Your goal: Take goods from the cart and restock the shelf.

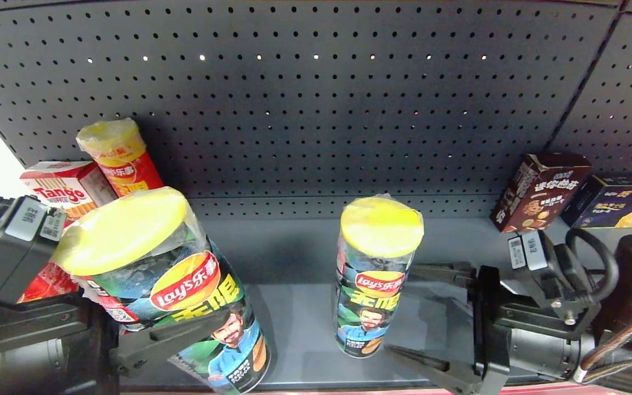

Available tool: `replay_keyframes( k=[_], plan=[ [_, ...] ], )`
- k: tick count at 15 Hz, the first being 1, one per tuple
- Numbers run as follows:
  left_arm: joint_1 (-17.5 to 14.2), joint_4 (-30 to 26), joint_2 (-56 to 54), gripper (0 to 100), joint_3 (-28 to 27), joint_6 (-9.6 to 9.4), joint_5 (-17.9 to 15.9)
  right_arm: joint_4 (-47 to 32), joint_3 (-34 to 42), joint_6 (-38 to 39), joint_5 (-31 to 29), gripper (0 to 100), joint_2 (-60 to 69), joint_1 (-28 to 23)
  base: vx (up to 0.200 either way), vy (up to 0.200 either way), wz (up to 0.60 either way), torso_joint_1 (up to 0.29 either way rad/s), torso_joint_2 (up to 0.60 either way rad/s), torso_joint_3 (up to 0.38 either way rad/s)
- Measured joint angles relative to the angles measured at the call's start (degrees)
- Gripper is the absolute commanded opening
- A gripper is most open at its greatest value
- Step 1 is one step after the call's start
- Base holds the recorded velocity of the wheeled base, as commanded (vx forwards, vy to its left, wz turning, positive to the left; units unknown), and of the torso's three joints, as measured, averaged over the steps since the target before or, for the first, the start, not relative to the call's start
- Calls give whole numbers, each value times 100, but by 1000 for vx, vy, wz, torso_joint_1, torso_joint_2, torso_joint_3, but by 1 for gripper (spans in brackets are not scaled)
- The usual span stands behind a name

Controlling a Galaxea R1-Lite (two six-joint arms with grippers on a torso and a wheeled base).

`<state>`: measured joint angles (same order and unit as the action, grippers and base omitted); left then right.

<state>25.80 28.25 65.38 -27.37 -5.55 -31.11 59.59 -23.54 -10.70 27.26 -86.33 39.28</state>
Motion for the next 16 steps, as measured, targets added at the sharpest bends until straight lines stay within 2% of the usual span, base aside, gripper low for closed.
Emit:
replay_keyframes(
  k=[4,6,11,13,16],
  plan=[
    [5,7,0,0,20,0,0,-206,-234,6,-11,100,775,-323,0,0,0,0,0,0],
    [5,11,-5,0,83,0,0,-644,-380,9,-82,100,1326,-594,0,0,0,0,0,0],
    [-2,9,-74,0,140,-13,22,-2650,-311,34,-1024,100,3348,-828,0,0,0,0,0,0],
    [-2,13,-88,0,124,-44,93,-3591,-107,91,-1376,100,4323,-861,0,0,0,0,0,0],
    [52,44,-107,0,66,-94,104,-4486,455,288,-1979,100,5789,-883,0,0,0,0,0,0]
  ],
)
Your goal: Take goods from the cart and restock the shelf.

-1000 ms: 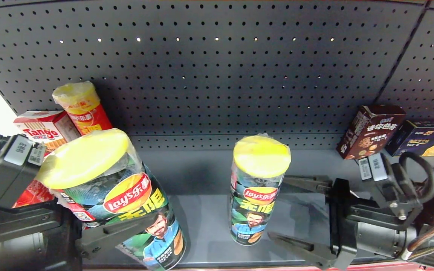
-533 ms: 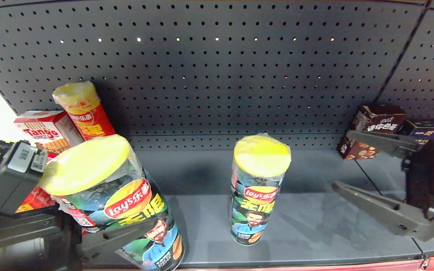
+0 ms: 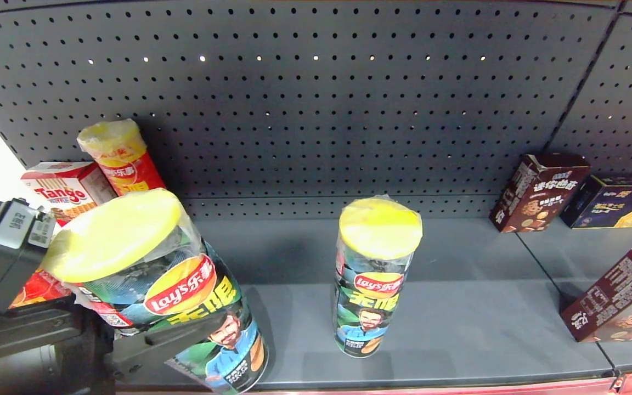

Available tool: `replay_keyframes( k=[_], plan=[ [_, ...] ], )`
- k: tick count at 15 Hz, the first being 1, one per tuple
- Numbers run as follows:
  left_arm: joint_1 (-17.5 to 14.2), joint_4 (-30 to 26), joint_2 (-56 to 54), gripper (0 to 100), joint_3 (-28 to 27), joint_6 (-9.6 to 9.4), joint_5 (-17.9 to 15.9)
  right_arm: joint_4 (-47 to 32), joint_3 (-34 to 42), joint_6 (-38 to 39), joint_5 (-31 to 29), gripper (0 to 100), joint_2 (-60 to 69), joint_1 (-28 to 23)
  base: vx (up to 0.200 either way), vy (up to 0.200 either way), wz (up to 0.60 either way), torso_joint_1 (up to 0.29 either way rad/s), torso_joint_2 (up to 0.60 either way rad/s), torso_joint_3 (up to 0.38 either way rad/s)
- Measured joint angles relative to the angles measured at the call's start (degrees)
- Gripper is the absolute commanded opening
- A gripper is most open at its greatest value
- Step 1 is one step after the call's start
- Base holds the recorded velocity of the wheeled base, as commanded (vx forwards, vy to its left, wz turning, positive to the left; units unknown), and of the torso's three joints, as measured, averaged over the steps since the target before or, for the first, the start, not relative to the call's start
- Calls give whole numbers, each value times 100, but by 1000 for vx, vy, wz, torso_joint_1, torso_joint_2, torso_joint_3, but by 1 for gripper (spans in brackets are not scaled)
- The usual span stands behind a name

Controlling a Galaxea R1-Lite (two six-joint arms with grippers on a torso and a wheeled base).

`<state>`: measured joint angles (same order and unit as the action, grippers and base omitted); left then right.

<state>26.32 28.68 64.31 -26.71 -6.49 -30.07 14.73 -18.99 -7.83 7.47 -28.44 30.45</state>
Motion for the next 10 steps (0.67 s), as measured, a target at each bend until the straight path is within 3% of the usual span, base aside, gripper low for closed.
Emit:
replay_keyframes(
  k=[6,10],
  plan=[
    [17,-6,-133,0,48,-7,9,-1614,1335,165,-870,100,2384,74,0,0,0,0,0,0],
    [16,-15,-221,0,69,-2,-2,-1740,1593,149,-911,100,2776,323,0,0,0,0,0,0]
  ],
)
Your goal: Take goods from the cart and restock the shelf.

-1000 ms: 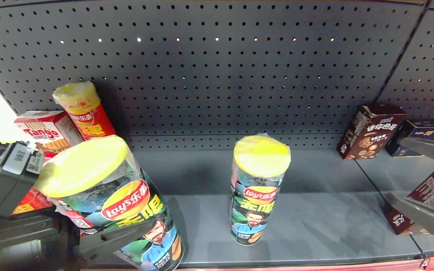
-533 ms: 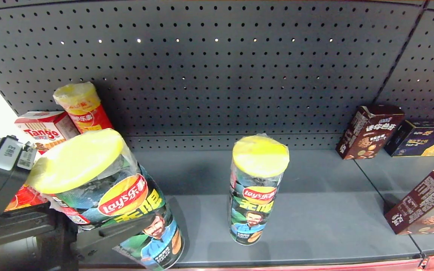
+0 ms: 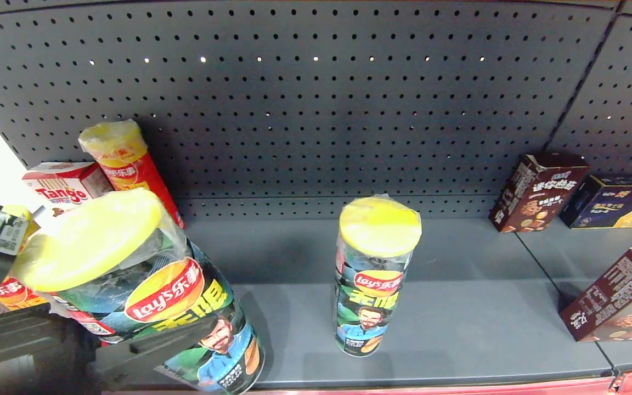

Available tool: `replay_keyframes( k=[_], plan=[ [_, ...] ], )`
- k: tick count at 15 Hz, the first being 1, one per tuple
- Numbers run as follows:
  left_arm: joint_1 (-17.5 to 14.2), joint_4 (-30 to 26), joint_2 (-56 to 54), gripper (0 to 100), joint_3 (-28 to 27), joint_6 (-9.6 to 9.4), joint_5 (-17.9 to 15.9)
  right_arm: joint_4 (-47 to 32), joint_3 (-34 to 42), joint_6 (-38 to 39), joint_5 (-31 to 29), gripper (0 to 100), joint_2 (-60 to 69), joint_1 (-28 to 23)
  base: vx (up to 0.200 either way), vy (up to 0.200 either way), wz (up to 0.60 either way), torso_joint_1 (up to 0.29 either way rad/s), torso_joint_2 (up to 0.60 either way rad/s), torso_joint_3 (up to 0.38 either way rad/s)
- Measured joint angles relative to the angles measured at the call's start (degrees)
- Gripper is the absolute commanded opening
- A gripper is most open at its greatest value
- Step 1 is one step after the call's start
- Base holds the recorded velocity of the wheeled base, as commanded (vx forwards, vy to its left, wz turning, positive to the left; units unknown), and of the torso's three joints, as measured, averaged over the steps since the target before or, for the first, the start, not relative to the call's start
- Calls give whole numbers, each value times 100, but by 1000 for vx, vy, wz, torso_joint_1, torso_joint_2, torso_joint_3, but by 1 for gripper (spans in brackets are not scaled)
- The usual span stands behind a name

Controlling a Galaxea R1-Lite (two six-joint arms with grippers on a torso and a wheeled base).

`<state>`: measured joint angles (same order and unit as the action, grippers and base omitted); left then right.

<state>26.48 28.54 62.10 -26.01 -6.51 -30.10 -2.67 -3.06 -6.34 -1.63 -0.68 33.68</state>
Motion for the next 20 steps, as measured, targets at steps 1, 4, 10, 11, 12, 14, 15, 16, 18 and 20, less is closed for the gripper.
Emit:
replay_keyframes(
  k=[1,4,10,11,12,14,15,16,18,20],
  plan=[
    [0,0,-9,0,-2,0,-4,-17,6,-26,-20,100,33,22,0,0,0,0,0,0],
    [9,0,-20,0,-9,-2,-15,-55,0,62,-372,100,68,-345,0,0,0,0,0,0],
    [152,4,-33,0,-2,2,-6,-41,9,319,-474,100,-435,-2743,0,0,0,0,0,0],
    [161,4,-37,0,-2,0,-9,-12,23,423,-452,100,-343,-3022,0,0,0,0,0,0],
    [169,4,-41,0,0,0,-11,73,59,514,-372,100,-226,-3201,0,0,0,0,0,0],
    [179,1,-61,0,11,0,-20,256,227,508,223,100,-46,-3395,0,0,0,0,0,0],
    [185,6,-72,0,30,0,-20,269,265,523,300,100,-6,-3423,0,0,0,0,0,0],
    [190,4,-85,0,46,2,-22,272,279,555,296,100,24,-3441,0,0,0,0,0,0],
    [227,-7,-127,0,110,6,-22,272,293,558,289,100,55,-3452,0,0,0,0,0,0],
    [279,-22,-155,0,135,6,-17,274,301,556,286,100,68,-3454,0,0,0,0,0,0]
  ],
)
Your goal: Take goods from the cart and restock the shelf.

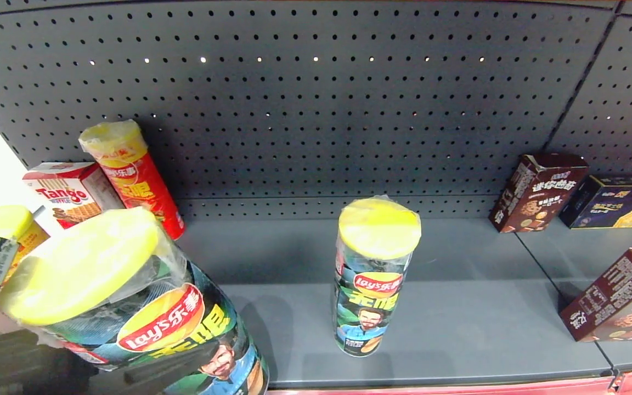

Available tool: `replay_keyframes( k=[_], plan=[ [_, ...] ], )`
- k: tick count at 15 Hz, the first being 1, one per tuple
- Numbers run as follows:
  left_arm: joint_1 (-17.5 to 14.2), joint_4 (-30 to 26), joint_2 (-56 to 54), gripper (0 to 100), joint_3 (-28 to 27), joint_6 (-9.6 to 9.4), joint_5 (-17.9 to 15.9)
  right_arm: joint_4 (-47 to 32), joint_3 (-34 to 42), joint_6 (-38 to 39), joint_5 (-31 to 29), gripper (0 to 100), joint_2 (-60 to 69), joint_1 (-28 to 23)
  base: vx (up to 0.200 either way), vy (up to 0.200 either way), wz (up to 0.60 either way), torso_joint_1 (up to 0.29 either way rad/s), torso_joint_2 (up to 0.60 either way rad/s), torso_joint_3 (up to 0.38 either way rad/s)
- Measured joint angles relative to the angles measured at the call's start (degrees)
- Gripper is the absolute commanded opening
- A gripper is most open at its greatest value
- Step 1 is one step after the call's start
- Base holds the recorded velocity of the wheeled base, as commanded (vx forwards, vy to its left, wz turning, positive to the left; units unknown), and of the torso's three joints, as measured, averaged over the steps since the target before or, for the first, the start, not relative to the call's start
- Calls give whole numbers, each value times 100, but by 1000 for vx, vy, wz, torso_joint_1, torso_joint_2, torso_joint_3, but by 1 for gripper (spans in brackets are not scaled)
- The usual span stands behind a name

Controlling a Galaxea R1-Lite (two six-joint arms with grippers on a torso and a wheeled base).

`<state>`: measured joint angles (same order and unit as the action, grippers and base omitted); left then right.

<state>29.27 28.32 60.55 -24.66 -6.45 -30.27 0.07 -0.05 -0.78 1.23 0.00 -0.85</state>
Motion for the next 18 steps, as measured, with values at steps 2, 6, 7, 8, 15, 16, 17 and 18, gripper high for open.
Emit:
replay_keyframes(
  k=[2,6,7,8,15,16,17,18],
  plan=[
    [11,-21,9,0,-108,0,5,0,2,2,-1,100,2,-2,0,0,0,0,0,0],
    [-17,-29,358,0,-695,11,16,0,5,2,-1,100,7,-5,0,0,0,0,0,0],
    [-28,-32,502,0,-846,16,22,0,5,0,-1,100,7,0,0,0,0,0,0,0],
    [-33,-38,681,0,-1020,16,22,0,5,0,-1,100,7,0,0,0,0,0,0,0],
    [-91,-1070,1734,0,-2483,-77,13,0,5,2,-4,100,7,-5,0,0,0,0,0,0],
    [-119,-1097,1886,0,-2726,-138,11,0,5,0,-1,100,7,-5,0,0,0,0,0,0],
    [-163,-1143,2041,0,-2983,-217,-5,0,5,0,-1,100,7,-5,0,0,0,0,0,0],
    [-207,-1282,2222,0,-3222,-307,-40,0,5,0,-1,100,7,0,0,0,0,0,0,0]
  ],
)
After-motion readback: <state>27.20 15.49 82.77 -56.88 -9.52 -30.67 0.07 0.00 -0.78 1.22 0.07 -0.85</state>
